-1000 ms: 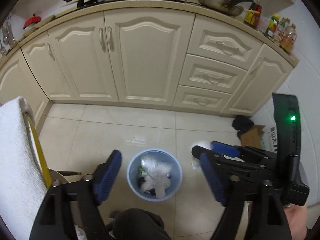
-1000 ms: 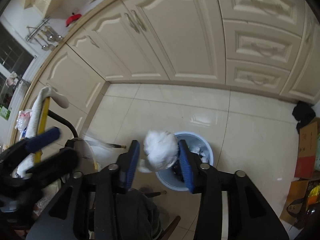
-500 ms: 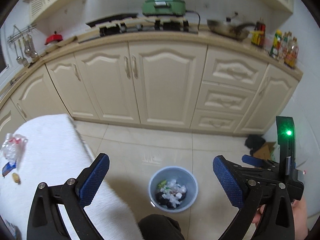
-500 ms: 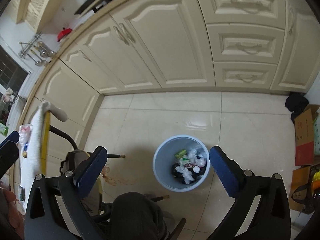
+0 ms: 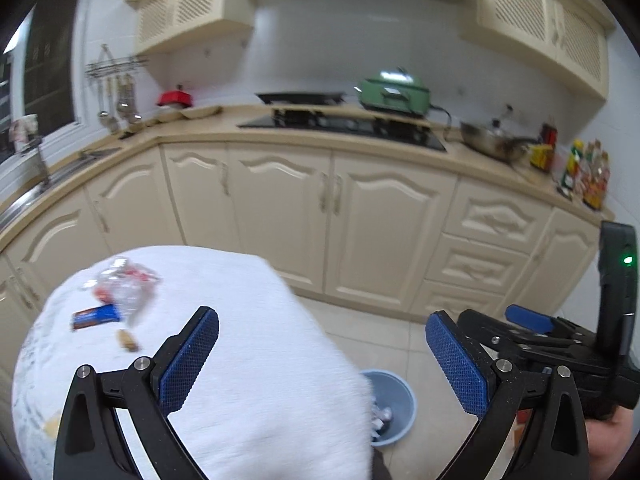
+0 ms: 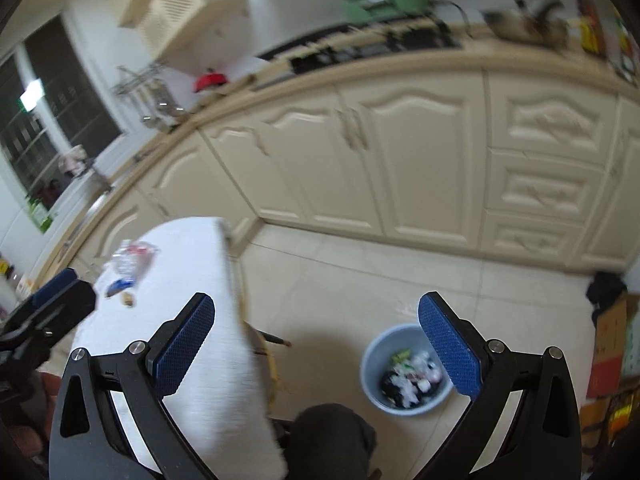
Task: Collect trash
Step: 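Return both open tools to the table above the milk carton, then grasp the milk carton with the left tool while the right tool grasps the brown nut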
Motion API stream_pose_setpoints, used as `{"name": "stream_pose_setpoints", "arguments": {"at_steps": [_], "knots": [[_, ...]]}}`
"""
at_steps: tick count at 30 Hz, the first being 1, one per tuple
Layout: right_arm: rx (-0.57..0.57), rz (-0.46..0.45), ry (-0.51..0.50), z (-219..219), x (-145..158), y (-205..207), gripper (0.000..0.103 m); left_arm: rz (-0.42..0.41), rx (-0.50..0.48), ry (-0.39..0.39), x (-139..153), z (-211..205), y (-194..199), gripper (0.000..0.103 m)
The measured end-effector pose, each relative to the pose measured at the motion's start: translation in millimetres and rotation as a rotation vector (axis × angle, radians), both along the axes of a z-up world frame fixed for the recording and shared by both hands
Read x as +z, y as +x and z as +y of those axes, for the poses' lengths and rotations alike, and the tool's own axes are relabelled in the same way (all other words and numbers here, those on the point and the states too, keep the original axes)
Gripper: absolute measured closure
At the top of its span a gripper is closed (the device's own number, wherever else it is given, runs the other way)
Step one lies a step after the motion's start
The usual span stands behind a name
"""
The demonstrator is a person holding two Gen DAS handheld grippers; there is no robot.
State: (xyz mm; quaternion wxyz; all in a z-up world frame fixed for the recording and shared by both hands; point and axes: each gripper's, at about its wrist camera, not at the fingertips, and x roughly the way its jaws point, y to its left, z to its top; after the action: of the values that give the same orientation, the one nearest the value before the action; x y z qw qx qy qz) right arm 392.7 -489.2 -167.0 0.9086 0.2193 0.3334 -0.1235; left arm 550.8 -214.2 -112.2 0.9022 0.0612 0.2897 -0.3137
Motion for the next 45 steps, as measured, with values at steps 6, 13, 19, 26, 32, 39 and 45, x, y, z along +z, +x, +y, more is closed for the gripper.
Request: {"name": "stream_pose_setpoints", "arguments": {"at_steps": [6,13,19,26,32,39,45], "knots": [[0.121,-0.066,-0.077,73,35,24,0.0,-0.04,0.115,-0.052,13,86,-21,0.001],[0.24,-0.123,-0.13,143,58,43,0.0,-0.072,0.25,-0.097,21,171,-51,0.001],[0.322,-0.154,-0.149,191,64,52,0.0,-0.05,0.336,-0.14,14,228,-73,0.001],[0.4,-0.116,-0.18,228,50,68,0.0,-0.007,0.417,-0.091,-12,277,-86,0.001],[0.426,-0.051,-0.176,237,29,89,0.0,0.077,0.447,-0.034,-38,288,-66,0.001],[0.455,0.03,-0.161,246,0,118,0.0,0.16,0.394,0.044,-62,273,-6,0.001],[0.479,0.1,-0.156,252,-24,144,0.0,0.201,0.368,0.094,-88,256,29,0.001]]}}
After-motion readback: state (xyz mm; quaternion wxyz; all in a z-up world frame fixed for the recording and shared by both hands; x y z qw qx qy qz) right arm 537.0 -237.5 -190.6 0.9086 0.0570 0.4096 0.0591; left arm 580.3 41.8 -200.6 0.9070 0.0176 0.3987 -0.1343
